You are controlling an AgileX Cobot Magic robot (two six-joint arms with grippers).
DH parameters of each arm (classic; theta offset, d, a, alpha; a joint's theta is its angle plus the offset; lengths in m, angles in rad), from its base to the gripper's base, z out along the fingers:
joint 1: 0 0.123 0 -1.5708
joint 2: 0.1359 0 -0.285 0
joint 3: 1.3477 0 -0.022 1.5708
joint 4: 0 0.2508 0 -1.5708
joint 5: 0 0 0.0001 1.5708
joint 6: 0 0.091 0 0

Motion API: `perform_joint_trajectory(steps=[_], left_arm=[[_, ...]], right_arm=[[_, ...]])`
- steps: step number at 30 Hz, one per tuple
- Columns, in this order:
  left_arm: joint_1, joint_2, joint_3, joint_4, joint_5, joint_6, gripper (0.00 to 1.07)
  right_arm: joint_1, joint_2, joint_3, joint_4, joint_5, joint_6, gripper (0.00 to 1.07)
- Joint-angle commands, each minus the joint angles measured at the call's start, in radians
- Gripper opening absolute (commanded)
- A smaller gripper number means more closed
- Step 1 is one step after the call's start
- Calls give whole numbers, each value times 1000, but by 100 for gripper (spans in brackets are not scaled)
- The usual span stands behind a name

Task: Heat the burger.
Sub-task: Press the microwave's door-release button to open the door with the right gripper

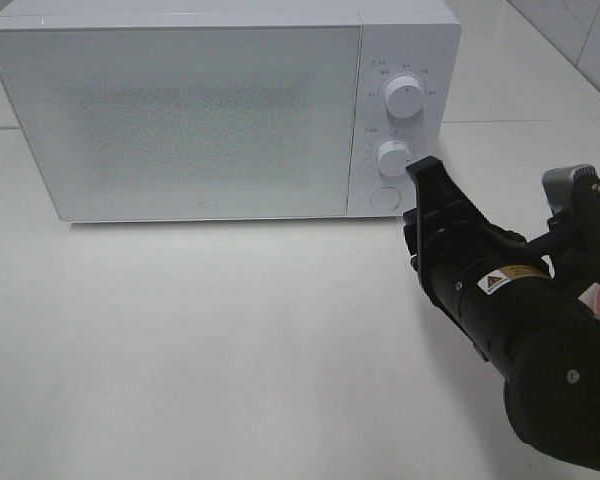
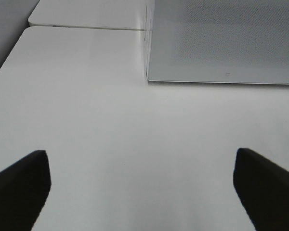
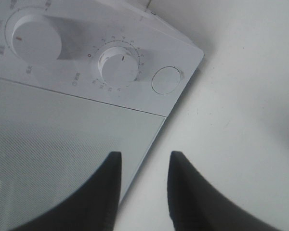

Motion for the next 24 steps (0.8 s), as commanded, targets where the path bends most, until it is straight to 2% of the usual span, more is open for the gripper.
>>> perform_joint_trajectory(steps=[1, 4, 5, 6, 8, 19, 24], left_arm=[[-4, -20, 0, -6, -8, -4, 98], [-4, -20, 0, -6, -8, -4, 98], [-4, -20, 0, -6, -8, -4, 98], [-4, -20, 0, -6, -8, -4, 98], [-4, -20, 0, -6, -8, -4, 98], [-4, -20, 0, -6, -8, -4, 98], [-4, -20, 0, -6, -8, -4, 98]], right_arm=[[3, -2, -9, -10, 3, 129, 23], [3, -2, -9, -25, 46, 221, 17], [3, -2, -9, -31, 80, 273, 12], [3, -2, -9, -31, 80, 273, 12], [3, -2, -9, -52, 98, 322, 1], [-1, -1, -9, -62, 70, 330, 0], [-35, -1, -9, -98, 61, 329, 0]])
